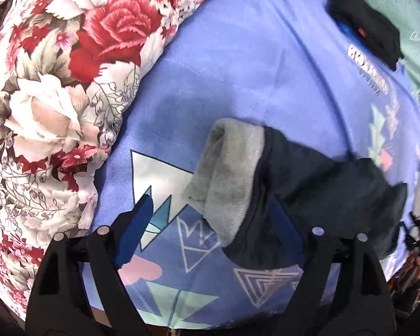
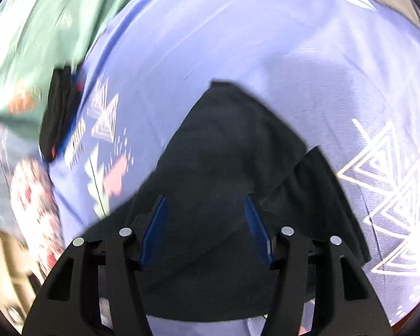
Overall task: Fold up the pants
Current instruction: 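Lower the folded pants onto the sheet with both tools still gripping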
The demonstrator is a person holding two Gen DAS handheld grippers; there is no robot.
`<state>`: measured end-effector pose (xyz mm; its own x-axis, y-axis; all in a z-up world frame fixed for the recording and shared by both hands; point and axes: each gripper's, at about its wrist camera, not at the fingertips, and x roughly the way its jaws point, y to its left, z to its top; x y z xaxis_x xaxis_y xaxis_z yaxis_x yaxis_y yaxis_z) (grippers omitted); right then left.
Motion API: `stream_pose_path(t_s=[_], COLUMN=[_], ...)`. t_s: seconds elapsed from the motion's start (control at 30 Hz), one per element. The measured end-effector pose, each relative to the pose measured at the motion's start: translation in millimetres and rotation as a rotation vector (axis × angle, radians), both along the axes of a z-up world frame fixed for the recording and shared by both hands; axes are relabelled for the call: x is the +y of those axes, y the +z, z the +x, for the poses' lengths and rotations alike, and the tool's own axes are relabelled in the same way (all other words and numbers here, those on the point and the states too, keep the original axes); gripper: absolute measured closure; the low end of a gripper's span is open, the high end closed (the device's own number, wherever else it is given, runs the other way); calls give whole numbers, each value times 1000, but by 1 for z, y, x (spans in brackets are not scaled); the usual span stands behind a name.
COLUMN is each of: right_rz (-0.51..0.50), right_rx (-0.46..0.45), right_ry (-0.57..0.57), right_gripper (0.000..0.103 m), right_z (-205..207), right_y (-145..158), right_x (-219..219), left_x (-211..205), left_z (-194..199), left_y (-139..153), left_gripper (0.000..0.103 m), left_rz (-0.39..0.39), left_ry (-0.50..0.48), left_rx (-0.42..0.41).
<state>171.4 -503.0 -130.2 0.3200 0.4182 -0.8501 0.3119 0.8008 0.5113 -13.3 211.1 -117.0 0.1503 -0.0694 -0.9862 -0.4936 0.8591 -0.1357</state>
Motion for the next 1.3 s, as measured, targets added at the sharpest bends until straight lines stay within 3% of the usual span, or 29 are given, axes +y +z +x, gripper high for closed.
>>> stream_pose_path(t_s=[0.1,0.27,0.37,0.5,0.63,0.73,0.8,0.9,1.0,1.03,1.07,1.2,1.3], right_rz=[-16,-64,-67,-80,-70,-58,-14,-19,-77,-94,-133,-135,-125], right_rx=[-2,106,97,119,142,127,62,27,46,47,57,52,-49], right_ry=[-29,-28,-32,-25,-35,-81,-113,-90,-100,-102,-98,-97,-76], right_gripper=[45,46,46,46,46,46,46,48,63,83,94,99,99], right_z=[8,20,16,7,9,15,18,29,39,40,43,43,36], right_y=[-6,-23,-16,-14,-27,-30,-25,-25,-31,-29,-27,-15,26], right_x=[-11,-7,-9,-15,-12,-11,-15,-9,-5,-4,-2,-6,-3], left_x=[-10,-14,-13,-13,-4,0,1,2,9,9,6,-4,-4], left_z=[6,8,10,12,8,6,6,4,0,-1,0,5,8], left_y=[-14,-25,-26,-36,-34,-26,-20,-17,-17,-17,-17,-28,-31], left_gripper=[17,17,15,14,14,15,15,15,15,15,15,15,15], left_rz=[22,30,38,-33,-48,-43,-38,-41,-60,-63,-59,-41,-50], left_ry=[-16,4,9,86,85,80,71,64,83,87,88,36,25], left_rx=[56,79,75,86,83,74,57,50,48,37,35,59,63])
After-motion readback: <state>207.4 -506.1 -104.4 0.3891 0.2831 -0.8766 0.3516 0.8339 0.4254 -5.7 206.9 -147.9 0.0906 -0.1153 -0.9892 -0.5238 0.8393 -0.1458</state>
